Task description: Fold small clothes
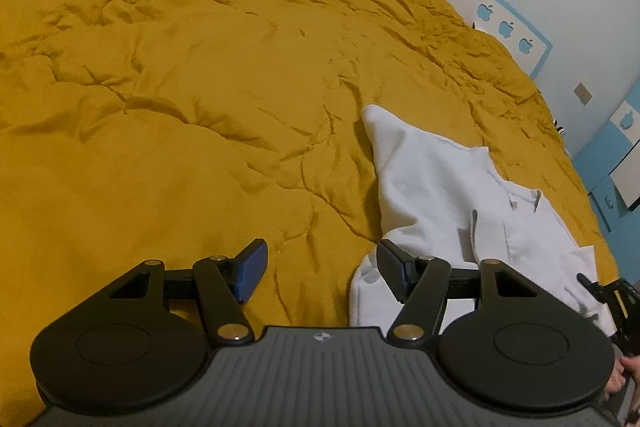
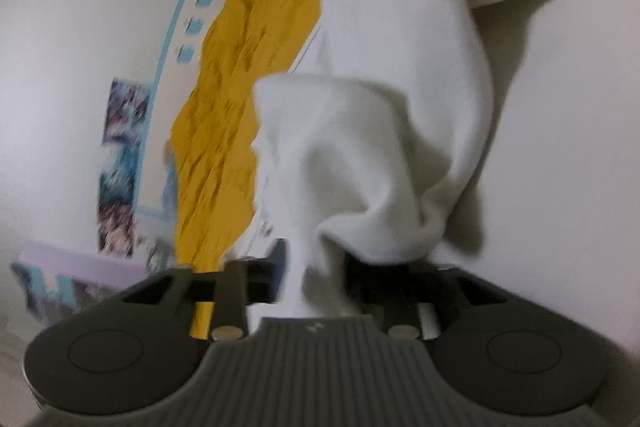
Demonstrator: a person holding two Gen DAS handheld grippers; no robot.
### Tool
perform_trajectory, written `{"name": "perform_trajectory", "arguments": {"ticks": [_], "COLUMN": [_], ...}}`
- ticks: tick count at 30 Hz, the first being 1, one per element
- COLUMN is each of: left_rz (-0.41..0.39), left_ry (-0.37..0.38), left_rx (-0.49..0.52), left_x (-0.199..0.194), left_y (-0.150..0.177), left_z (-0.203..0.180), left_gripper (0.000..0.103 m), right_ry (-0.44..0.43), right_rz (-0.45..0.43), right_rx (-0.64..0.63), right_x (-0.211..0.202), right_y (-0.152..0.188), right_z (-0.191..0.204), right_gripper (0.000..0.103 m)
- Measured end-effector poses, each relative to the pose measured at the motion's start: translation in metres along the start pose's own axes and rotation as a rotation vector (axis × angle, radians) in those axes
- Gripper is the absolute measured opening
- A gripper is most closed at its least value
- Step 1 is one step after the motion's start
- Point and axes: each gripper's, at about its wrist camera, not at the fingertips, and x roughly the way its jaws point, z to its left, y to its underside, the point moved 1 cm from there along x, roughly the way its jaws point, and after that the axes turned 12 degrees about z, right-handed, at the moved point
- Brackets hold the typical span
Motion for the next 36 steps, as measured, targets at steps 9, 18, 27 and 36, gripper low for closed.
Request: {"name": "perform_trajectory", "arguments": {"ticks": [9,18,27,36], "left_rz": [0.021,0.109,0.01,-0.173], "left_ry": [0.298,0.16,0.085,-0.109], "left_rx": [0.037,0.136,0.229,0.304], "left_x": [0.035,0.083,0.06,-0.009], "left_y": [-0.024,-0.023,-0.009,-0.006], "left_z": [-0.013,-0.04,-0.057,-0.061], "left_gripper": [0.048,0.017,0.03,0.047], "right_ry": [0.039,0.086,0.22,0.424], "right_rz": [0.064,0.008,0.046,0.004], "right_rx": [-0.141,-0.136,-0.281,-1.195], "right_x": [-0.024,0.017,0.006,-0.045], "right_y": [0.01,-0.013,-0.007,0.126], "right_z": [0.009,-0.003,0.014,0.086], "right_gripper": [0.065,0.004,0.026,0.07]}}
